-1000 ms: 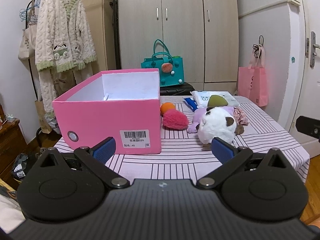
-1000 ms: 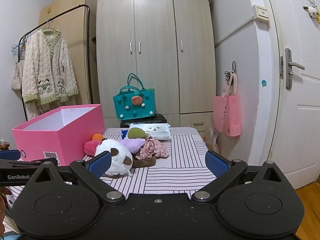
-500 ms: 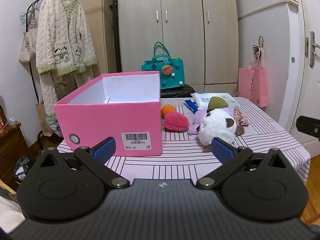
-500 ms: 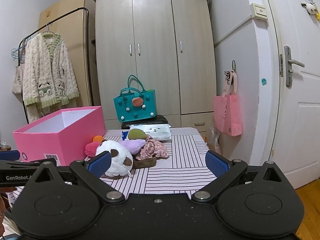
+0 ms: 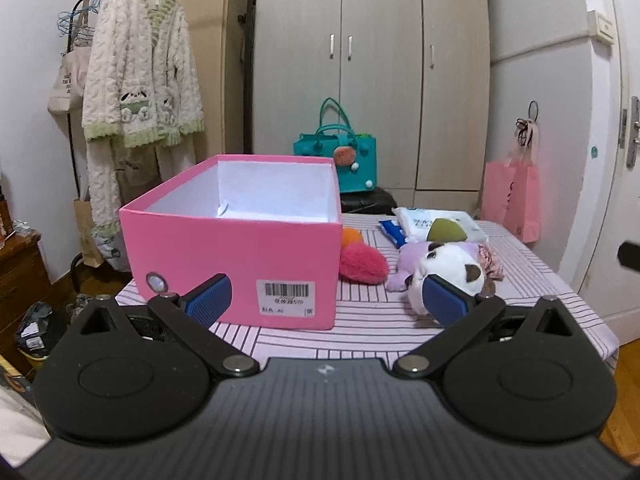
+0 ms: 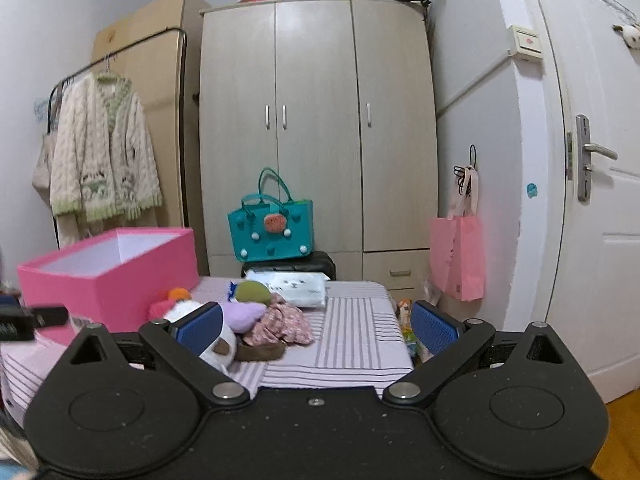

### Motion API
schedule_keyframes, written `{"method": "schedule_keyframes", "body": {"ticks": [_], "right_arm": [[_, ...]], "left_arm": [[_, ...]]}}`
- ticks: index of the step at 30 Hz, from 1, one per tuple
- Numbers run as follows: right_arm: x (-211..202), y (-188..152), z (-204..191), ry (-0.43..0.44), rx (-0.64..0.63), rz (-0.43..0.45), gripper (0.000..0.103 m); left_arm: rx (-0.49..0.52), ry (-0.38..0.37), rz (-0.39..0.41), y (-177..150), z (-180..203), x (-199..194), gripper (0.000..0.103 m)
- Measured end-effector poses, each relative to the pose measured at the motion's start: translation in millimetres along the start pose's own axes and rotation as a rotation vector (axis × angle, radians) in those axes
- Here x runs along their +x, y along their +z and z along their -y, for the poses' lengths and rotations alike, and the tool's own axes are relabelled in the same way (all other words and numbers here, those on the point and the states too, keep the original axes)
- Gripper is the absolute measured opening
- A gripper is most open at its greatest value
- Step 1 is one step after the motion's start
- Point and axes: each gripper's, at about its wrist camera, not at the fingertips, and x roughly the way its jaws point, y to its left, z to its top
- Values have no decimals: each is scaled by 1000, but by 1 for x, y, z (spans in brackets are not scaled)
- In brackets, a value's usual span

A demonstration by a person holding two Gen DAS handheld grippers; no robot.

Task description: Organize soft objects

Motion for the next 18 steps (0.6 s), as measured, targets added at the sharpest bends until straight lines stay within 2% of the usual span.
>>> {"method": "schedule_keyframes", "body": {"ticks": [2,5,11,18], "right_arm": [[6,-4,-2,35,3,-23,102],[19,-6,-10,142,-1,-63,102],[48,-24,-22,277,-19,-130,100],[76,-43,-36,382,-115,-161,95]], "left_arm": [[0,-17,-15,2,2,4,103],[4,-71,-45,11,10,11,103],[84,-195,-78,26,37,27,103],[152,-283,-163,30,64,67,102]]}}
